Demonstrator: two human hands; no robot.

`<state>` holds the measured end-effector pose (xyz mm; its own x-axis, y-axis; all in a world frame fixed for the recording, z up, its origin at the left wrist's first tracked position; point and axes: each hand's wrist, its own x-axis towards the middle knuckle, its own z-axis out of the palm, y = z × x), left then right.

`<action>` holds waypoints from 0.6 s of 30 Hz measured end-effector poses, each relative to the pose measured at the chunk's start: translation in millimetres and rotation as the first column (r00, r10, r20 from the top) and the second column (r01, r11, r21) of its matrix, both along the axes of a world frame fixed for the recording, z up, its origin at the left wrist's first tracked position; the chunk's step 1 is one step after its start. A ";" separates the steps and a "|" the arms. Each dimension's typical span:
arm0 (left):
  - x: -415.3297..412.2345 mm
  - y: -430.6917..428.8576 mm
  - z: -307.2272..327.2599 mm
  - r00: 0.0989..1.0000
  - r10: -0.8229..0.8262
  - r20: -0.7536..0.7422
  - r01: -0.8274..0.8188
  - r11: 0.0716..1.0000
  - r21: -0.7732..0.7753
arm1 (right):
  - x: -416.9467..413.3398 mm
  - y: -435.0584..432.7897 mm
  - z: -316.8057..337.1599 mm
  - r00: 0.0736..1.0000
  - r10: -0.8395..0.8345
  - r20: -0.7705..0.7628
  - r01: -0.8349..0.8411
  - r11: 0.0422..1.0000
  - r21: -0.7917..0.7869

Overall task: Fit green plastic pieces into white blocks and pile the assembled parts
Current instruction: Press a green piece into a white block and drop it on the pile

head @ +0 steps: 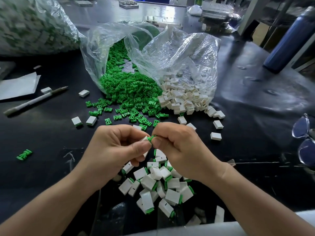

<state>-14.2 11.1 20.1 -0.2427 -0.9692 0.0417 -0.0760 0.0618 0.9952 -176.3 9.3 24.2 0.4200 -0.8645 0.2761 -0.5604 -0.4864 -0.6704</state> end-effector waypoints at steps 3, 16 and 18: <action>-1.3 2.1 -0.3 0.985 -0.002 0.171 0.019 0.995 -0.096 | -0.1 1.4 -2.3 0.993 0.020 -0.114 -0.020 1.000 0.003; -0.1 -0.7 0.0 0.984 -0.007 0.178 0.036 0.986 -0.162 | -1.3 0.2 -2.4 0.989 0.011 -0.145 -0.019 0.998 -0.057; -1.2 -3.3 1.1 0.999 0.004 0.044 0.000 0.996 -0.092 | -2.6 -1.7 -2.7 0.999 -0.043 0.015 0.042 0.999 0.031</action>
<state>-15.4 7.7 21.2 -0.2447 -0.9622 0.1200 -0.1195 0.1527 0.9810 -178.9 7.5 21.5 0.3788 -0.8895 0.2557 -0.5696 -0.4418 -0.6931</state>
